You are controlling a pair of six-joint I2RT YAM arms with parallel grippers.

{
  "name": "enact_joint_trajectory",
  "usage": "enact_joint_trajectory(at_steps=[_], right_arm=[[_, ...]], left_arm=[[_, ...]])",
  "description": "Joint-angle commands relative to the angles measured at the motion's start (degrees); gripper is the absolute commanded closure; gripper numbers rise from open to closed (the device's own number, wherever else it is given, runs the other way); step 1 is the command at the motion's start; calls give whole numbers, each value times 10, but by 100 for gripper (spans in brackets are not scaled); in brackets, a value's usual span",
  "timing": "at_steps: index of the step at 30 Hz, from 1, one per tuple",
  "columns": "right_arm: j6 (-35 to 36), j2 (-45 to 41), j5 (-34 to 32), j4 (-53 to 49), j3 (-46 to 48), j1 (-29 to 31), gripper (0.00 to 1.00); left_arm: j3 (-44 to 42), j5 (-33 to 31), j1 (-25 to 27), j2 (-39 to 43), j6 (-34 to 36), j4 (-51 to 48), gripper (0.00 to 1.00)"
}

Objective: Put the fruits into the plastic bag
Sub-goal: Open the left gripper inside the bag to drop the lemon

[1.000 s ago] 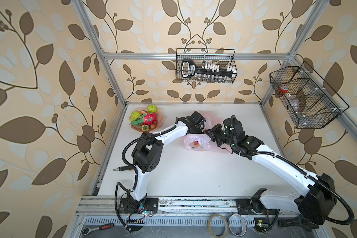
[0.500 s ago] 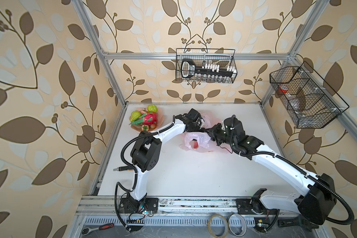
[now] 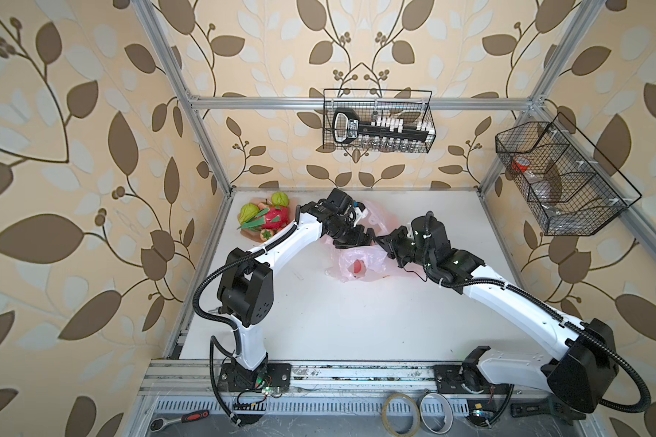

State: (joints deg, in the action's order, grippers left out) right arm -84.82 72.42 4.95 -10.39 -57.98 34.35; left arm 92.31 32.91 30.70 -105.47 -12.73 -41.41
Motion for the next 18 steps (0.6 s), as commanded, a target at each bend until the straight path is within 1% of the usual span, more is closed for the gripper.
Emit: enact_joint_trajectory(at_steps=[1,7,13,18], right_arm=[[-19,-7,-6,1,8,-2,100],[-20,-8,-10,-1,8,-1,100],[-20,-8,-13,-1,7,-1,100],[-21,-6,-13,-2,5,-2,100]], left_arm=[[-11,-24,-4,39,49,-45,8],[-33,-74,-3,66,89,-82,7],[-67,-95,-3,96,116,-103,7],[-115,-93,-3,141,140,-99,6]])
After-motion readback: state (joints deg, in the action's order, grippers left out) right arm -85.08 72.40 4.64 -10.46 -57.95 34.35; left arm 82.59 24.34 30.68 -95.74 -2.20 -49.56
